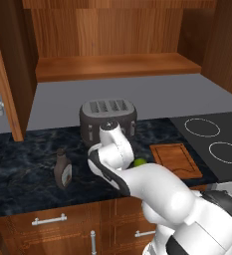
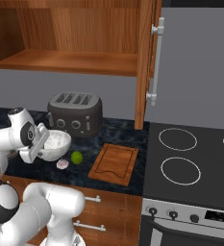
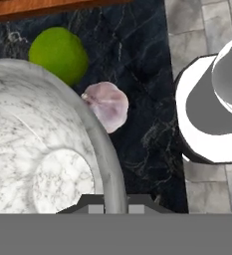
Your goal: Open the cabinet. Place the bowl and condiment on the counter. Then place the lime and garlic on the cutting board.
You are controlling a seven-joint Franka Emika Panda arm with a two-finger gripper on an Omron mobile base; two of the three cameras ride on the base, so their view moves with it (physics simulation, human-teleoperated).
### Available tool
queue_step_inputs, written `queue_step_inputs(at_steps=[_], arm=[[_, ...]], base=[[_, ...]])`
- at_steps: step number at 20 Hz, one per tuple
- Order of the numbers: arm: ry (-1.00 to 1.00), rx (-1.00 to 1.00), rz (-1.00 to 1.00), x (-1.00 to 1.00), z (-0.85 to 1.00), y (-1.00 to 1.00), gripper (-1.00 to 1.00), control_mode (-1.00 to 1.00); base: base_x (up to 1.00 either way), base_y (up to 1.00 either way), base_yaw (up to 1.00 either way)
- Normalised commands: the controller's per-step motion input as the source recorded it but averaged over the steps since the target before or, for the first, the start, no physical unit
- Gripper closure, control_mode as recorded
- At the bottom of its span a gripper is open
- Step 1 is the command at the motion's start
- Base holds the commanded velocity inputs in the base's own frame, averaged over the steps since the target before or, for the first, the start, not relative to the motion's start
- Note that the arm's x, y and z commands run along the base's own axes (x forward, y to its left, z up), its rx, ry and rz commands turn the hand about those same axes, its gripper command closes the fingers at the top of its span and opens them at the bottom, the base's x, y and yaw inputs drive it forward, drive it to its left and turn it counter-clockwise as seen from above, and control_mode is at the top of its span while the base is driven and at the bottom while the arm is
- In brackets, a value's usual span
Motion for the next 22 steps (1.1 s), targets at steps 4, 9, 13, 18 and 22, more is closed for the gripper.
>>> queue_step_inputs(at_steps=[4,9,13,18,22], arm=[[0.0,0.0,0.01,0.1,-0.16,0.0,1.0,-1.0],[0.0,0.0,0.01,0.04,-0.14,0.01,1.0,-1.0],[0.0,0.0,0.02,0.0,-0.14,0.03,1.0,-1.0],[0.0,0.0,0.02,0.0,-0.16,0.05,1.0,-1.0],[0.0,0.0,0.03,0.08,-0.15,0.02,-1.0,-1.0]], base=[[0.0,0.0,0.0],[0.0,0.0,0.0],[0.0,0.0,0.0],[0.0,0.0,0.0],[0.0,0.0,0.0]])
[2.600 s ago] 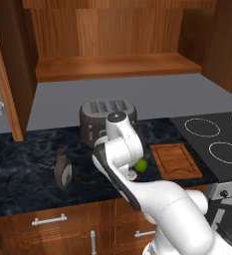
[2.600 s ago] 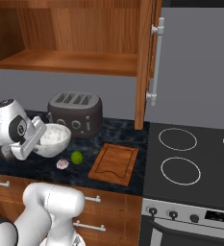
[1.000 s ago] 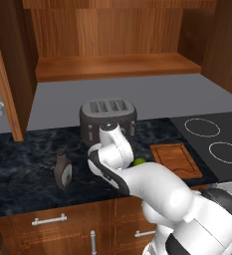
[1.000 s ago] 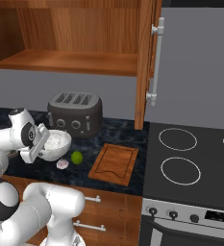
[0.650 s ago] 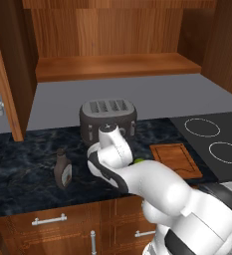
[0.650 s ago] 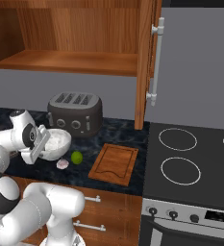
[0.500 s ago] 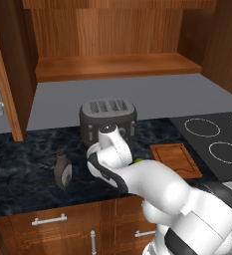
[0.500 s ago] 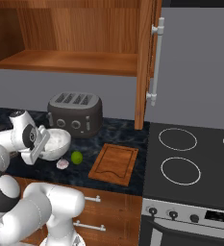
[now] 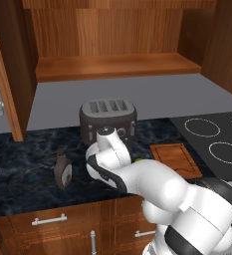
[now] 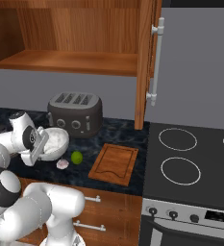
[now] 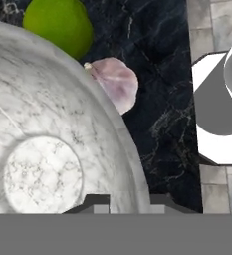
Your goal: Open the cabinet. Place the bowl and condiment on the counter. Then place the lime and garlic on the cutting board.
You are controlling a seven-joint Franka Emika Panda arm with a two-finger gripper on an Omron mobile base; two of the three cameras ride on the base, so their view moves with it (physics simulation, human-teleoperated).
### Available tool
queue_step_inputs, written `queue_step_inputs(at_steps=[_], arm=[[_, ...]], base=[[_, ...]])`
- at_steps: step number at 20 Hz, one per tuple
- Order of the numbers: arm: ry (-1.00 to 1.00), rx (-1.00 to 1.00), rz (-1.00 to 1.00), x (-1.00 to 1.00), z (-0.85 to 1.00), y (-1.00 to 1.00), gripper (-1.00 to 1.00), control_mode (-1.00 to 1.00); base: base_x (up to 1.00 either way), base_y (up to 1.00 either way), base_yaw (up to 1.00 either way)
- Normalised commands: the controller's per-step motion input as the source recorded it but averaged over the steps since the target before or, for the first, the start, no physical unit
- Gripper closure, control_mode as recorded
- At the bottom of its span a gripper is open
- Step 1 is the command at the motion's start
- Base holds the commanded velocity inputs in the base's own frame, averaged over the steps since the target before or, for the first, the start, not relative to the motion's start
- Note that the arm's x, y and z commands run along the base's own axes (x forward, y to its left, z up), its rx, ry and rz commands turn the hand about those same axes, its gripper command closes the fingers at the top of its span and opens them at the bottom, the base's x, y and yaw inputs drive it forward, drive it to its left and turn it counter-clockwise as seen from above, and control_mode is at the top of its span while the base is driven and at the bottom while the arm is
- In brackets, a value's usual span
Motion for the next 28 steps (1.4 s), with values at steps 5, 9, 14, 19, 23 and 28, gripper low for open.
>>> queue_step_inputs(at_steps=[5,9,14,19,23,28], arm=[[0.0,0.01,0.02,0.06,-0.03,0.0,-1.0,-1.0],[-0.01,0.01,0.0,0.0,0.0,0.0,-1.0,-1.0],[0.0,0.0,0.0,-0.09,0.14,0.0,-1.0,-1.0],[0.0,0.0,0.0,-0.18,0.25,0.0,-1.0,-1.0],[0.0,0.01,0.0,-0.24,0.2,0.0,-1.0,-1.0],[0.0,0.01,0.0,-0.33,0.22,-0.05,-1.0,-1.0]], base=[[0.0,0.0,0.0],[0.0,0.0,0.0],[0.0,0.0,0.0],[0.0,0.0,0.0],[0.0,0.0,0.0],[0.0,0.0,0.0]])
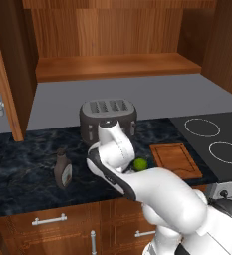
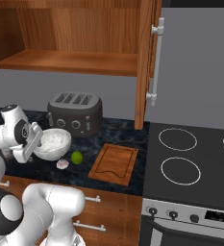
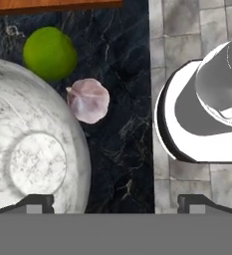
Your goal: Open the cabinet. Place the bowl and condiment on the counter. Then place the lime and garlic on the cutting board.
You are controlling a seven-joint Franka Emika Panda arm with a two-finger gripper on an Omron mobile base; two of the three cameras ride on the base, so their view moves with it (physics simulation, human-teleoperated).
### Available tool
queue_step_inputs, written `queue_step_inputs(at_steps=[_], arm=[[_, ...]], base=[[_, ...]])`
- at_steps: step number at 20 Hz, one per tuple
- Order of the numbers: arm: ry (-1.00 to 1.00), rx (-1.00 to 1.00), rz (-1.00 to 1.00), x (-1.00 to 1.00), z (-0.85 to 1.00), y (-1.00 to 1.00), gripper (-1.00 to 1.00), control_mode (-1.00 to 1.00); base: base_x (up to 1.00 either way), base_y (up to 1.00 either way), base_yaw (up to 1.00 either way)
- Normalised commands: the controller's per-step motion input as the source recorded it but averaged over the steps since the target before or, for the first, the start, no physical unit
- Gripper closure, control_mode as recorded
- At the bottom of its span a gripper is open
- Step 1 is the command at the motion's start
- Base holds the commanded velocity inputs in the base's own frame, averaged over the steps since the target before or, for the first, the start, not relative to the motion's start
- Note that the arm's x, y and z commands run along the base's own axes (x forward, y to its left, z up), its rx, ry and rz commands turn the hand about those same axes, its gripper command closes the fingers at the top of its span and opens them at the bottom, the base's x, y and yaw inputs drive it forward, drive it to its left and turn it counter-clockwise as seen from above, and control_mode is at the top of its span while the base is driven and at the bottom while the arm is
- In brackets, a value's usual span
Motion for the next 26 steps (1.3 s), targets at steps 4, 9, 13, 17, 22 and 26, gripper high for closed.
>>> queue_step_inputs(at_steps=[4,9,13,17,22,26], arm=[[0.0,0.01,-0.01,-0.38,0.26,-0.16,-1.0,-1.0],[0.0,0.01,-0.06,-0.35,0.23,-0.21,-1.0,-1.0],[0.0,0.0,-0.12,-0.4,0.26,-0.14,-1.0,-1.0],[-0.01,0.0,-0.16,-0.34,0.27,-0.14,-1.0,-1.0],[-0.02,0.0,-0.18,-0.22,0.28,-0.19,-1.0,-1.0],[-0.02,0.0,-0.18,-0.17,0.24,-0.27,-1.0,-1.0]], base=[[0.0,0.0,0.0],[0.0,0.0,0.0],[0.0,0.0,0.0],[0.0,0.0,0.0],[0.0,0.0,0.0],[0.0,0.0,0.0]])
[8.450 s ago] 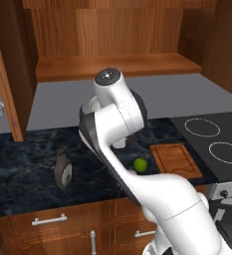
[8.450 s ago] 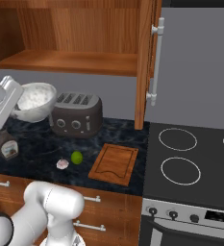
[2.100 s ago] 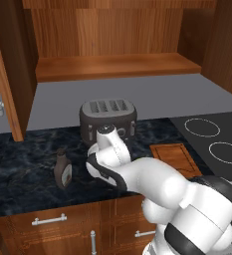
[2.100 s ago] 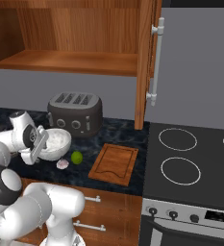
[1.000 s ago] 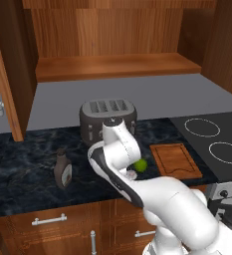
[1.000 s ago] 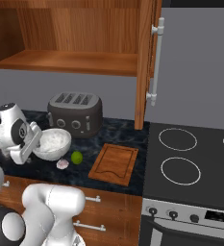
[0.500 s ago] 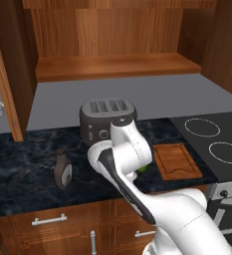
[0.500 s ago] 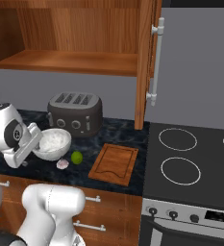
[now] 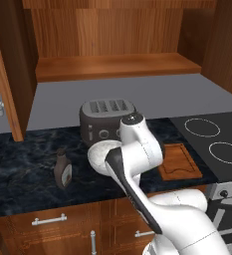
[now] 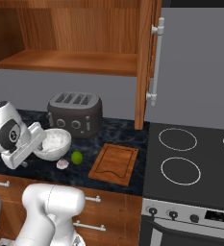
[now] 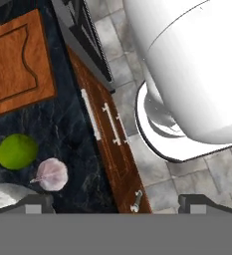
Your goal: Open the cabinet. Place the bowl and condiment on the counter. Then place the lime and garlic on the cutting board.
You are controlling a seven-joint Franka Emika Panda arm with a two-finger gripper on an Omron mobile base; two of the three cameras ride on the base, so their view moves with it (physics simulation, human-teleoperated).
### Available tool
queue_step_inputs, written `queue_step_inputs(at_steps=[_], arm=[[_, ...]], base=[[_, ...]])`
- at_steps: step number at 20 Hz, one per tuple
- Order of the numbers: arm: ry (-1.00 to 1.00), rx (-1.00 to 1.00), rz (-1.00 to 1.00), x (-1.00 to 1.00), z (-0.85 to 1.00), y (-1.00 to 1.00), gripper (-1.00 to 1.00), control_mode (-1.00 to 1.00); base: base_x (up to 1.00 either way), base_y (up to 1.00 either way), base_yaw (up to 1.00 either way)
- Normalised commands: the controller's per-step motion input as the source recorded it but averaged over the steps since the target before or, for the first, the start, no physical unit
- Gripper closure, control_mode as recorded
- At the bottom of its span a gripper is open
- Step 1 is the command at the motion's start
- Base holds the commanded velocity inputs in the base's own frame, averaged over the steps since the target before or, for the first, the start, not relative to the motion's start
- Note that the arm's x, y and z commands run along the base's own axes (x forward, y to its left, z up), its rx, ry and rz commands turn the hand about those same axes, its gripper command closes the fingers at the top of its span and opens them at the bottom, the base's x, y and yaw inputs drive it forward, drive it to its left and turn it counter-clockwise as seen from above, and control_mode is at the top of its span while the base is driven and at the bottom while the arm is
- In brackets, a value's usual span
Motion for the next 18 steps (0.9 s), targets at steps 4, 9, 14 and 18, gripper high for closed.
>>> queue_step_inputs(at_steps=[4,9,14,18], arm=[[-0.01,0.0,-0.17,-0.14,0.13,-0.3,-1.0,-1.0],[0.0,0.03,-0.13,-0.01,0.0,-0.29,-1.0,-1.0],[0.01,0.07,-0.05,0.1,-0.04,-0.23,-1.0,-1.0],[0.0,0.04,-0.05,0.3,-0.19,-0.08,-1.0,-1.0]], base=[[0.0,0.0,0.0],[0.0,0.0,0.0],[0.0,0.0,0.0],[0.0,0.0,0.0]])
